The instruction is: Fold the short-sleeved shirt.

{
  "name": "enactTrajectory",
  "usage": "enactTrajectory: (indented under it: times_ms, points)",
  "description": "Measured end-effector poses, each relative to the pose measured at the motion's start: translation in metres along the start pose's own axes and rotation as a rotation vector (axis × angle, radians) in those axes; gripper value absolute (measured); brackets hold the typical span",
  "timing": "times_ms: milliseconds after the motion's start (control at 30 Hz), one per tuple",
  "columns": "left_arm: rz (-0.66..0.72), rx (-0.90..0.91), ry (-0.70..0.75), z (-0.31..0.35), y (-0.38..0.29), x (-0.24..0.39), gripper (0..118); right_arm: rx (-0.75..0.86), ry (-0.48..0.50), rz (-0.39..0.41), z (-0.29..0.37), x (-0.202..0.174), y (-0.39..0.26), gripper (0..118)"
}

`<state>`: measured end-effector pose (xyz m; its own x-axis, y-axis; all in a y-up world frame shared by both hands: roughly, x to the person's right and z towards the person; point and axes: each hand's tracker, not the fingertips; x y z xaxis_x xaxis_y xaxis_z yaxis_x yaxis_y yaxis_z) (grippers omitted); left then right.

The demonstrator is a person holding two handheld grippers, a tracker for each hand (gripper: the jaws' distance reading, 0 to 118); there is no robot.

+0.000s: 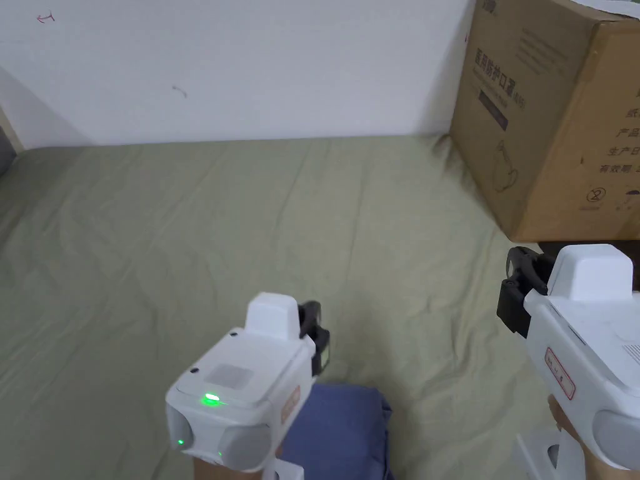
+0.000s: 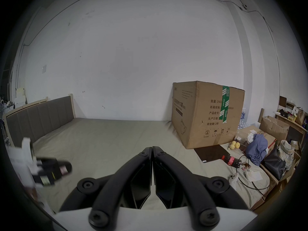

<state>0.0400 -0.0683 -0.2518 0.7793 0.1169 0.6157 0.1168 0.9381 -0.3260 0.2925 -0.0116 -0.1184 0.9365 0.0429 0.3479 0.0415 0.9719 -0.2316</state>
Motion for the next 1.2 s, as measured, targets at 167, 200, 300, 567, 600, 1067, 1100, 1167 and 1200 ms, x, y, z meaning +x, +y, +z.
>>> enactTrajectory:
  times_ms: [167, 200, 300, 567, 600, 1067, 1100, 1167, 1200]
  points:
    - [-0.050, 0.093, 0.112, 0.021, 0.031, -0.034, 0, 0.031, 0.020, 0.000, 0.002, -0.012, 0.006, 1]
    - [-0.045, 0.103, 0.129, 0.024, 0.035, -0.041, 0, 0.037, 0.023, 0.001, 0.002, -0.014, 0.008, 1]
    - [-0.056, 0.140, 0.211, 0.036, 0.042, -0.060, 0, 0.051, 0.031, 0.003, 0.003, -0.019, 0.010, 1]
    - [-0.059, 0.201, 0.352, 0.061, 0.046, -0.103, 0, 0.082, 0.024, 0.019, 0.005, -0.026, 0.007, 1]
    - [-0.054, 0.203, 0.358, 0.063, 0.045, -0.106, 0, 0.083, 0.023, 0.017, 0.005, -0.026, 0.006, 1]
    - [0.006, 0.178, 0.372, 0.073, 0.030, -0.121, 0, -0.104, 0.117, 0.018, -0.040, -0.079, -0.079, 1]
    - [0.013, 0.173, 0.371, 0.074, 0.028, -0.122, 0, -0.128, 0.131, 0.021, -0.045, -0.086, -0.091, 1]
    - [0.021, 0.162, 0.367, 0.074, 0.025, -0.125, 0, -0.190, 0.157, 0.030, -0.054, -0.102, -0.117, 1]
    - [0.023, 0.156, 0.364, 0.074, 0.023, -0.126, 0, -0.220, 0.169, 0.032, -0.057, -0.109, -0.127, 1]
